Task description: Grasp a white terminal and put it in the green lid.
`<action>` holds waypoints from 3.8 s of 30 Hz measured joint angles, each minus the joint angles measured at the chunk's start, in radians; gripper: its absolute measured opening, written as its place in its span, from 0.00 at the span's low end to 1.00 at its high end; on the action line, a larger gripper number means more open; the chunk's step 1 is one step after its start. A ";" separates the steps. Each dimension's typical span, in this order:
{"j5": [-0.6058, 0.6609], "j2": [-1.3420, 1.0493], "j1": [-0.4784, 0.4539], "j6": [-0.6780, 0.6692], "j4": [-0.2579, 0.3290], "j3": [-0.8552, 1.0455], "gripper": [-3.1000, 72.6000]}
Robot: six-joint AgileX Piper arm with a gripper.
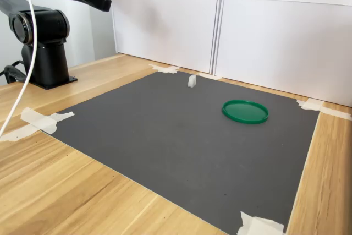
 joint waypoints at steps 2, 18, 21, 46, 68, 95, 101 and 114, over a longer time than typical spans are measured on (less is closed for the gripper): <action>0.008 0.090 0.000 -0.032 0.000 -0.046 0.01; 0.216 0.659 0.204 -0.417 -0.130 -0.467 0.01; 0.256 0.702 0.303 -0.420 -0.192 -0.517 0.01; 0.328 0.861 0.579 -0.389 -0.143 -0.549 0.01; 0.410 0.967 0.579 -0.539 -0.005 -0.601 0.75; 0.320 1.195 0.579 -0.569 0.056 -0.630 0.96; 0.280 1.223 0.579 -0.570 0.056 -0.598 0.96; 0.186 1.242 0.579 -0.571 0.055 -0.572 0.96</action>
